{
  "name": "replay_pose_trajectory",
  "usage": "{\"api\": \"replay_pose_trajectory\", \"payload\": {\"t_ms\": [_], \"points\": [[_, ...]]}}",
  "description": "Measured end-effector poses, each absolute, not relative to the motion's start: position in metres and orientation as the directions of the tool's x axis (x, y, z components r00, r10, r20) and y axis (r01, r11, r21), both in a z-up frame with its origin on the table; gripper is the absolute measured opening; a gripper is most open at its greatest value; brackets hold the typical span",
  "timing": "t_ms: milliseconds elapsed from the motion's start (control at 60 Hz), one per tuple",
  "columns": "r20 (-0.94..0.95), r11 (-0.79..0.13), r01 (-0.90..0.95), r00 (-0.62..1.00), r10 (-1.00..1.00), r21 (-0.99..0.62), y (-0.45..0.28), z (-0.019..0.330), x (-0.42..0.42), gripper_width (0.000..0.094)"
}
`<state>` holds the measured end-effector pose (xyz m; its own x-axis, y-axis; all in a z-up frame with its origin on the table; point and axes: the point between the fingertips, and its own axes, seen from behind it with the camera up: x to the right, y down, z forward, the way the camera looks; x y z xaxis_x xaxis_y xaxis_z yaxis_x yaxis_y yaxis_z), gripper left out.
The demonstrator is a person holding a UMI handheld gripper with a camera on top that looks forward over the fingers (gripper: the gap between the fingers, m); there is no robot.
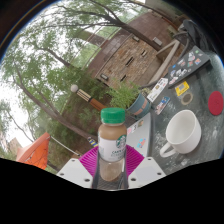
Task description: Pour water
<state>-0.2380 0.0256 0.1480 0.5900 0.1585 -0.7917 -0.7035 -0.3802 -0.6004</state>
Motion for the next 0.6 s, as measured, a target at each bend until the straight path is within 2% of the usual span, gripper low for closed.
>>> {"api": "replay_pose_trajectory", "payload": {"t_ms": [33,50,67,83,150,167,183,267,283,300,350,367,433,600], "points": [[-0.892,-0.406,-0.795,0.425,0.154,-0.449,0.031,0.158,-0.233,0.0347],[-0.941,-0.406,-0.85,0.32,0.108,-0.335,0.026,0.186,-0.234,0.0347],[-0.967,-0.4,-0.881,0.242,0.079,-0.253,0.029,0.189,-0.237,0.0348],[-0.976,-0.42,-0.882,0.194,0.093,-0.216,0.038,0.17,-0.231,0.0347],[-0.999,-0.429,-0.903,-0.045,0.015,0.034,0.041,0.161,-0.209,0.0348],[-0.99,-0.398,-0.907,-0.134,-0.035,0.137,0.044,0.178,-0.211,0.0348],[-0.989,-0.41,-0.901,-0.144,-0.028,0.143,0.044,0.162,-0.206,0.0347],[-0.911,-0.395,-0.828,-0.409,-0.06,0.398,0.042,0.162,-0.185,0.0348],[-0.864,-0.359,-0.793,-0.496,-0.087,0.492,0.04,0.184,-0.181,0.0347],[-0.862,-0.373,-0.787,-0.501,-0.08,0.492,0.038,0.167,-0.186,0.0347],[-0.796,-0.356,-0.725,-0.596,-0.103,0.59,0.038,0.159,-0.181,0.0347],[-0.751,-0.334,-0.686,-0.65,-0.12,0.647,0.038,0.172,-0.174,0.0347],[-0.718,-0.321,-0.655,-0.681,-0.14,0.684,0.032,0.168,-0.171,0.0348],[-0.704,-0.326,-0.64,-0.698,-0.131,0.696,0.014,0.196,-0.16,0.0348]]}}
